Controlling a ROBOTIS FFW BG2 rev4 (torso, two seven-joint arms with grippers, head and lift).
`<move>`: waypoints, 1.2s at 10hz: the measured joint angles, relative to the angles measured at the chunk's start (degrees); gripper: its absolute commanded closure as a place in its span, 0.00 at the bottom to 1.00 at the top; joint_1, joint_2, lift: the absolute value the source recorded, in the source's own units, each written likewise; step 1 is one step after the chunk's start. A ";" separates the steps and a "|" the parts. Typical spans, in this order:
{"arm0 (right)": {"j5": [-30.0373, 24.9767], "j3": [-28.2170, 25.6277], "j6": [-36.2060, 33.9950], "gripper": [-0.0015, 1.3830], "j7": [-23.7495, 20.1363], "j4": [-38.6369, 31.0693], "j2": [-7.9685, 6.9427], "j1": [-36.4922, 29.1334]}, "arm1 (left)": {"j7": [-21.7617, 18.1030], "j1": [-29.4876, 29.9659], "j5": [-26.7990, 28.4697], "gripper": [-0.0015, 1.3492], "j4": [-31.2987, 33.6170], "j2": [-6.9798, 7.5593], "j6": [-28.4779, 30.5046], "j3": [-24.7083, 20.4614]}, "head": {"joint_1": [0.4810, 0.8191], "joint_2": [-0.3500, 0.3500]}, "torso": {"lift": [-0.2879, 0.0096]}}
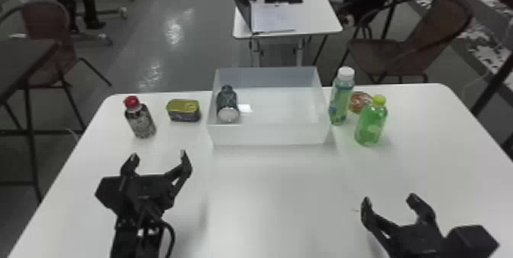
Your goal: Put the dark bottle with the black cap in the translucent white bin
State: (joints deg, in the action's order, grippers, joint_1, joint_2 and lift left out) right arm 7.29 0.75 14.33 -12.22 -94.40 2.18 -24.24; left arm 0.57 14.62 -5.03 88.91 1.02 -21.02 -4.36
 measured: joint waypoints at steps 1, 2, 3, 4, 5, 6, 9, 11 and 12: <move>-0.10 -0.05 0.00 0.18 0.00 0.00 0.02 0.05 | 1.12 3.21 -0.63 0.08 1.70 -0.44 -0.85 0.36 | 0.63 0.66 | 0.65; -0.12 -0.07 0.00 0.18 0.00 0.00 0.02 0.01 | 1.39 5.68 -1.13 0.07 2.77 -0.83 -1.28 0.73 | 0.63 0.66 | 0.65; -0.03 -0.07 -0.01 0.18 0.00 0.02 0.02 -0.16 | 2.43 7.72 -1.46 0.07 3.59 -0.99 -1.16 1.62 | 0.63 0.66 | 0.65; -0.01 -0.06 -0.01 0.18 0.06 0.05 -0.02 -0.35 | 3.08 9.25 -2.27 0.07 3.84 -1.02 -1.55 2.73 | 0.63 0.65 | 0.65; 0.00 -0.05 -0.01 0.18 0.16 0.05 -0.16 -0.50 | 3.27 10.39 -2.69 0.07 3.90 -1.01 -1.93 3.60 | 0.63 0.64 | 0.65; 0.00 -0.05 -0.01 0.18 0.17 0.03 -0.22 -0.55 | 3.46 11.15 -2.77 0.07 3.90 -0.97 -2.29 3.92 | 0.63 0.63 | 0.66; 0.00 -0.05 0.00 0.18 0.35 -0.01 -0.26 -0.57 | 5.47 12.05 -2.83 0.07 3.91 -0.56 -3.20 4.17 | 0.63 0.65 | 0.66; 0.00 -0.05 0.00 0.18 0.36 -0.10 -0.27 -0.64 | 5.77 12.26 -3.18 0.07 3.84 -0.36 -3.41 4.54 | 0.63 0.64 | 0.66; 0.00 -0.05 0.00 0.18 0.36 -0.14 -0.26 -0.72 | 5.76 12.47 -3.29 0.07 3.82 -0.21 -3.53 4.56 | 0.63 0.65 | 0.66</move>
State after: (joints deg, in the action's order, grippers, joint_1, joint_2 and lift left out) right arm 7.30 0.70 14.32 -11.86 -94.54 1.92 -24.96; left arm 6.33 27.08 -8.32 92.73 0.81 -24.55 0.20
